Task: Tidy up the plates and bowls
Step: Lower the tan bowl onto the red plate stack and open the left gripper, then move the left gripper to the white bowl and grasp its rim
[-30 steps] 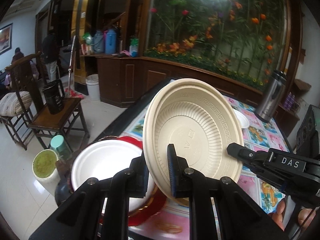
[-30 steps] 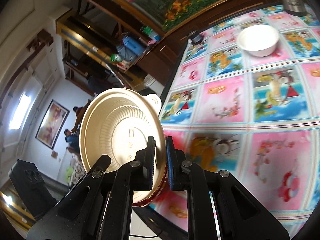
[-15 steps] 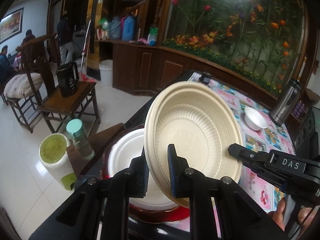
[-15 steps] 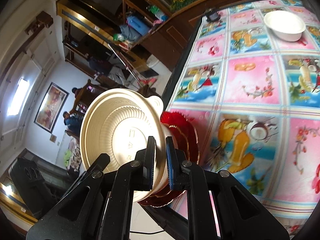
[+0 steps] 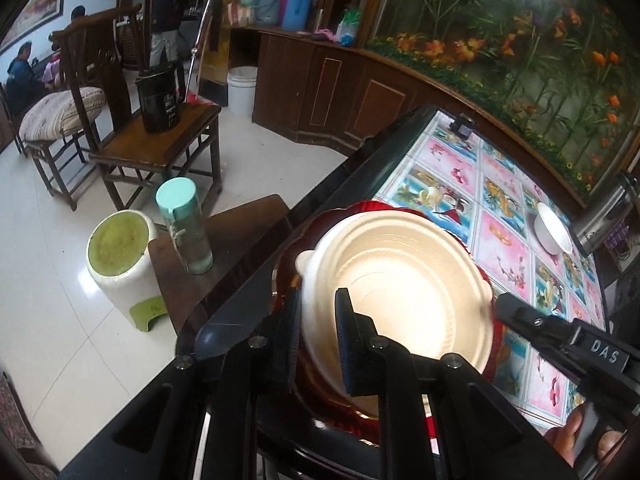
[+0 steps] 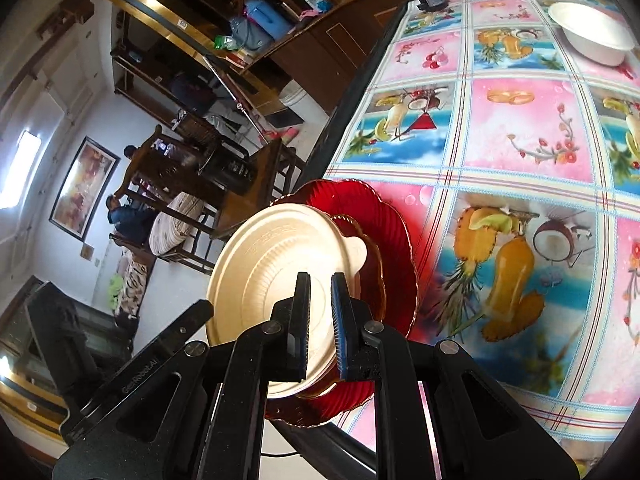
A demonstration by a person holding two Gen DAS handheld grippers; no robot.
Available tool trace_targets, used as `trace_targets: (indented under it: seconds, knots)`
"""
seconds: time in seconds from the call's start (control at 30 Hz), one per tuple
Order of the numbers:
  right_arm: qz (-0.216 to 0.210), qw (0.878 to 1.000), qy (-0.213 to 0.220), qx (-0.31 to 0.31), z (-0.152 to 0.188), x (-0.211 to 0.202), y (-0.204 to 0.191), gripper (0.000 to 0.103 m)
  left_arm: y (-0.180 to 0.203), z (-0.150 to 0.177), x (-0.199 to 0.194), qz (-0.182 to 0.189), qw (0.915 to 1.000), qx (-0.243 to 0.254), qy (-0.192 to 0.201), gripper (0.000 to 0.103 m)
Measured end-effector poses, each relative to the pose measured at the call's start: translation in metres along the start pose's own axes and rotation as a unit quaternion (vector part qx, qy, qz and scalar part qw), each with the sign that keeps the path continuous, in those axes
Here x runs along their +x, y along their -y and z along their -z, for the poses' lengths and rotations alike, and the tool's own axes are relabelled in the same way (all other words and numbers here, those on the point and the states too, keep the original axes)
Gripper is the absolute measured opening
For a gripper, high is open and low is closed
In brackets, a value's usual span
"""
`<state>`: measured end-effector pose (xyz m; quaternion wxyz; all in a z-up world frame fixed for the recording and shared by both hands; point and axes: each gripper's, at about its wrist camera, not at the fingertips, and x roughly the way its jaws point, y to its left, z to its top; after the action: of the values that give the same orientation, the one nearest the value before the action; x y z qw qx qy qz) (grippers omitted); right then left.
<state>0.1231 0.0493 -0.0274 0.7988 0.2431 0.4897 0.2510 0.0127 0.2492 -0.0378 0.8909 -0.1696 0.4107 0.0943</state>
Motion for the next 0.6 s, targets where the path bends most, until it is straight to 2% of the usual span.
trace_targets:
  seconds: [0.17, 0.37, 0.47, 0.6]
  knots:
    - [-0.007, 1.000, 0.015, 0.010, -0.008, -0.009, 0.009, 0.012, -0.012, -0.006, -0.017, -0.010, 0.9996, -0.013, 0.023, 0.016]
    - [-0.011, 0.998, 0.021, 0.049, -0.014, -0.018, 0.041, 0.012, -0.009, -0.014, -0.039, -0.016, 0.9980, -0.017, 0.059, 0.016]
    - [-0.011, 0.997, 0.029, 0.075, -0.018, -0.025, 0.061, 0.012, 0.003, -0.017, -0.044, -0.006, 0.9978, -0.013, 0.065, 0.016]
    - [-0.009, 0.994, 0.047, 0.100, -0.023, -0.038, 0.089, 0.012, 0.036, -0.017, -0.045, 0.011, 0.9977, 0.021, 0.064, 0.016]
